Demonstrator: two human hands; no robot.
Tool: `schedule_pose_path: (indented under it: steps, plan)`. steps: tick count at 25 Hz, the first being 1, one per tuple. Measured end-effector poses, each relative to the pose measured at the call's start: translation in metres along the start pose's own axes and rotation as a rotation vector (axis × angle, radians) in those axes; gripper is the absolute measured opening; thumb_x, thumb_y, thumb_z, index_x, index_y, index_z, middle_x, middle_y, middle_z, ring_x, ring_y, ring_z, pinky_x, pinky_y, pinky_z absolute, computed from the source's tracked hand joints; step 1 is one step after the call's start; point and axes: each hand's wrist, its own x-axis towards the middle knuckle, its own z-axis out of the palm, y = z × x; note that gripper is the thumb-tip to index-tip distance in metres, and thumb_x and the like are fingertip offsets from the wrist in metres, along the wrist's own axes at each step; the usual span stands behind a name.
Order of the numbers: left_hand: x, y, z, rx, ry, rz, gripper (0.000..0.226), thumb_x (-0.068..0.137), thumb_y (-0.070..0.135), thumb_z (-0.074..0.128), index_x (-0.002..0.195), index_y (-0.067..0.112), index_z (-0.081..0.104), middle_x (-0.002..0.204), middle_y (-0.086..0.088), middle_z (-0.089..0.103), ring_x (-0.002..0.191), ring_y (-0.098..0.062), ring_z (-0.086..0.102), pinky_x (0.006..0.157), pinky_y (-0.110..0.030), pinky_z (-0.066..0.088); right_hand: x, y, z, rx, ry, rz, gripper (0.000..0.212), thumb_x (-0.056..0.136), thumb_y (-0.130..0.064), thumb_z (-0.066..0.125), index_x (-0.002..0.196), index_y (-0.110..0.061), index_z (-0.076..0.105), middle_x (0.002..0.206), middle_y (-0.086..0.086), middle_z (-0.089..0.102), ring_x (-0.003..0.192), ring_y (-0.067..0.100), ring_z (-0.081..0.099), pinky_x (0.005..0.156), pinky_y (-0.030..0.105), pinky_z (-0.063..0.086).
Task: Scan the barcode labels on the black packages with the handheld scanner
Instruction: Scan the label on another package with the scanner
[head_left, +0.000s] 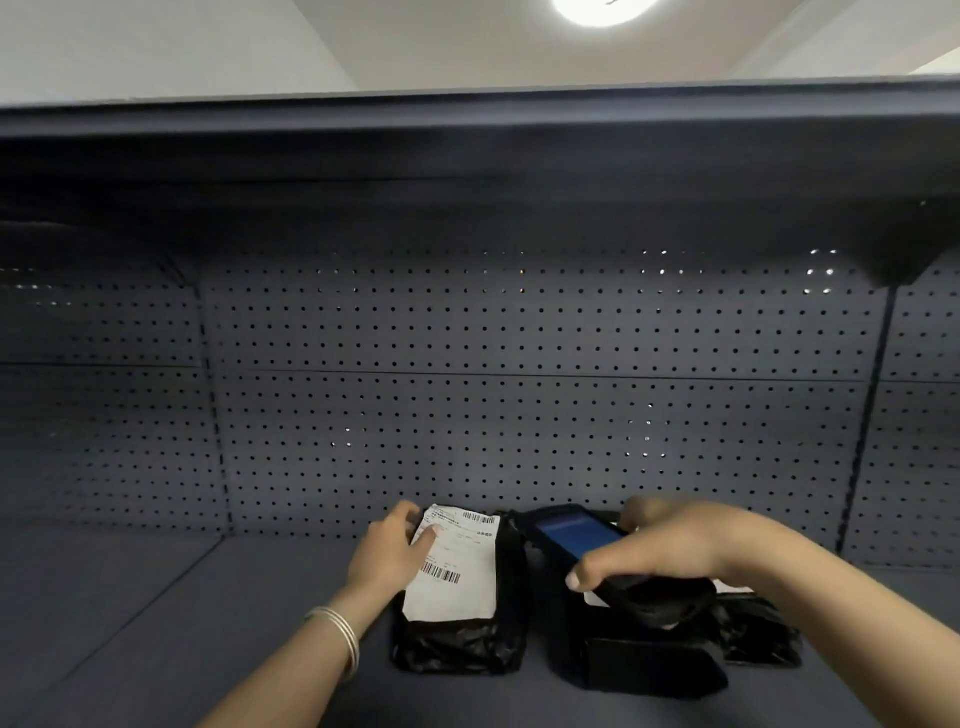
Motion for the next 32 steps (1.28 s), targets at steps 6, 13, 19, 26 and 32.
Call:
schedule_pose_path:
  steps: [6,13,19,26,32]
  plan:
    - [0.0,0.003,0.006,-0.034,0.013,0.06,0.017,0.088,0.027,0.061,0.104,0.023,0.057,0.093,-0.006,0.07,0.052,-0.006,0.048,0.044,-0.022,0.032,0.009,-0.01,0.009,-0.049,0.026,0.005,0.08,0.072,-0.05,0.08,0.136,-0.007,0.058,0.132,0.011,0.065,0.109,0.025,0.067,0.06,0.014,0.045]
    - [-0.012,0.021,0.003,-0.172,0.181,0.175,0.011,0.091,0.016,0.056,0.091,0.024,0.063,0.075,0.008,0.063,0.051,-0.004,0.047,0.046,-0.011,0.032,0.004,-0.005,0.001,-0.051,0.033,-0.019,0.072,0.068,-0.053,0.082,0.123,-0.01,0.063,0.115,0.006,0.071,0.105,0.023,0.07,0.071,0.021,0.051]
    - [-0.037,0.05,-0.006,-0.284,0.326,0.393,0.019,0.093,0.014,0.054,0.106,0.015,0.067,0.105,0.009,0.061,0.098,0.005,0.056,0.081,-0.003,0.041,-0.007,0.004,-0.007,-0.09,0.083,-0.071,0.065,0.05,-0.067,0.08,0.088,-0.019,0.059,0.079,-0.004,0.061,0.07,0.013,0.057,0.06,0.026,0.04]
    - [-0.077,0.055,-0.01,-0.234,0.388,0.37,0.031,0.092,0.01,0.056,0.122,0.016,0.062,0.118,0.007,0.052,0.107,0.013,0.047,0.084,0.003,0.035,-0.041,0.021,-0.01,-0.128,0.082,-0.126,0.074,0.048,-0.068,0.079,0.102,-0.023,0.058,0.1,-0.003,0.069,0.093,0.012,0.065,0.084,0.03,0.053]
    - [-0.096,0.07,-0.02,-0.223,0.411,0.315,0.029,0.09,0.009,0.06,0.118,0.016,0.064,0.113,0.017,0.051,0.107,0.018,0.044,0.087,0.005,0.031,-0.066,0.028,-0.018,-0.159,0.046,-0.197,0.069,0.049,-0.069,0.078,0.091,-0.018,0.061,0.086,-0.002,0.066,0.076,0.014,0.062,0.065,0.027,0.046]
